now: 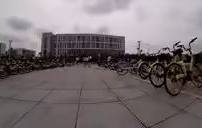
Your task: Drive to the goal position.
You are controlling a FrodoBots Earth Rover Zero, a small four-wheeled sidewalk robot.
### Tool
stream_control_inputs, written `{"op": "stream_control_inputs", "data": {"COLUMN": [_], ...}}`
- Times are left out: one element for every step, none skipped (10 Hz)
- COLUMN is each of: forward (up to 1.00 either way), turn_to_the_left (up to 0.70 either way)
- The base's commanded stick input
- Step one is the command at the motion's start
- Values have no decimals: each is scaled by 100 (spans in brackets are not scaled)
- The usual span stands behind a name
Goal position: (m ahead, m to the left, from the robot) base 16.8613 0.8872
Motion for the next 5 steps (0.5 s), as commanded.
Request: {"op": "stream_control_inputs", "data": {"forward": [60,60,60,60,60], "turn_to_the_left": [1,1,1,1,1]}}
